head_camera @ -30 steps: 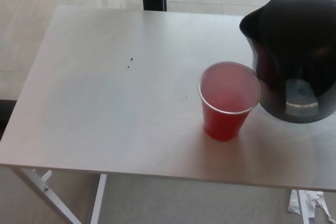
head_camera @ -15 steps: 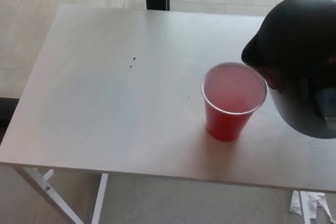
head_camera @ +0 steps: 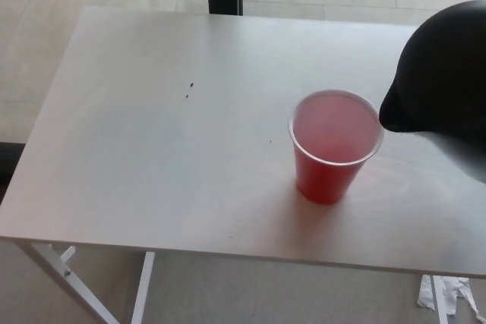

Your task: The robot uses its right hand to lift up a kettle kept on the middle of the desk by its handle and tilt it into a glass kept next to it to pour out water

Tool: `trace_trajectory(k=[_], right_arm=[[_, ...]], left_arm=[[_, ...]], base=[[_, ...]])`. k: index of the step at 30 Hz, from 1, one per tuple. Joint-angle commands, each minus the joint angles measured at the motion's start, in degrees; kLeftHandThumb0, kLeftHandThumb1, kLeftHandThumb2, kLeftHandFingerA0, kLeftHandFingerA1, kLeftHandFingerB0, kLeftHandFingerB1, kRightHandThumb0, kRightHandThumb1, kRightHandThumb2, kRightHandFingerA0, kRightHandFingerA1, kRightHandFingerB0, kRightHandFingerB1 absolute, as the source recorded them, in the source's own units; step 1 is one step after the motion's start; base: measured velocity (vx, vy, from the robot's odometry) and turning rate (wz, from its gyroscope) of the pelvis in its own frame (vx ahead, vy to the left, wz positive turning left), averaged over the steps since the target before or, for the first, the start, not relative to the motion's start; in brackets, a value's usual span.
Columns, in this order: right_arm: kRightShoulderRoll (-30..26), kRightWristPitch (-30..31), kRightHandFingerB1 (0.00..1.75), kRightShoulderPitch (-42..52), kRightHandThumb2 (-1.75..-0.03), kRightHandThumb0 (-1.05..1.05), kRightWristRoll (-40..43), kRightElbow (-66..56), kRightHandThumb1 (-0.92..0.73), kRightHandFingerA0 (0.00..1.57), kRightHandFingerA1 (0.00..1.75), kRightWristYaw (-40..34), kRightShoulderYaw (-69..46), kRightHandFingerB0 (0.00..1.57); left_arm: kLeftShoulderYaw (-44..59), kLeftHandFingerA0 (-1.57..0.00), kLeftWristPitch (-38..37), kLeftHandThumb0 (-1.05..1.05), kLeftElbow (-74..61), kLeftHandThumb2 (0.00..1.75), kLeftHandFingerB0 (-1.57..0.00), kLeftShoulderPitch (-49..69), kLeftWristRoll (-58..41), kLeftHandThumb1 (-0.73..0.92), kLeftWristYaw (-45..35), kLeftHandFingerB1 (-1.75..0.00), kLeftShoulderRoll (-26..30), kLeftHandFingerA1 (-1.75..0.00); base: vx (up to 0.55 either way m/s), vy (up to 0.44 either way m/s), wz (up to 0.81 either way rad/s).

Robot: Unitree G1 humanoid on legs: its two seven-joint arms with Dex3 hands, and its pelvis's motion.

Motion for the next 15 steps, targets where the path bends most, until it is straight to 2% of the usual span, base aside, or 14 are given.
trace_trajectory(k=[1, 10, 11, 12, 15], right_arm=[[-1.95, -4.85, 1.62, -1.96, -1.27, -0.11, -2.45, -0.75, -0.48, 0.93, 1.75, 0.04, 0.83, 0.80], [-1.98, -4.02, 1.61, -1.13, -1.25, -0.08, -5.27, -2.66, -0.48, 0.92, 1.75, -0.87, 2.26, 0.81], [-2.14, -3.73, 1.60, -1.03, -1.26, -0.08, -5.80, -3.14, -0.48, 0.92, 1.74, -0.87, 2.54, 0.81], [-2.27, -4.13, 1.54, -0.92, -1.35, -0.08, -6.53, -3.16, -0.44, 0.94, 1.72, -0.82, 3.03, 0.83], [-2.70, -3.73, 1.57, -0.51, -1.35, -0.10, -8.40, -3.61, -0.42, 0.95, 1.70, -1.50, 3.57, 0.84]], left_arm=[[-0.04, -0.71, -0.37, -0.66, 0.13, 0.64, -0.51, 0.28, 0.29, 0.80, 0.67, -0.55, 0.78, -0.62], [-0.19, -0.69, -0.40, -0.64, -0.19, 0.64, -0.49, -0.30, 0.31, 0.80, 0.19, -0.54, 1.02, -0.58], [-0.05, -0.71, -0.33, -0.64, -0.05, 0.64, -0.50, -0.38, 0.15, 0.80, 0.23, -0.54, 0.96, -0.59], [-0.22, -0.72, -0.41, -0.67, -0.13, 0.64, -0.51, -0.26, 0.30, 0.80, 0.09, -0.56, 1.04, -0.63], [-0.43, -0.73, -0.74, -0.67, -0.16, 0.64, -0.54, -0.02, 0.48, 0.80, 0.16, -0.56, 1.00, -0.65]], base=[[0.00, 0.000, 0.00], [0.00, 0.000, 0.00], [0.00, 0.000, 0.00], [0.00, 0.000, 0.00], [0.00, 0.000, 0.00]])
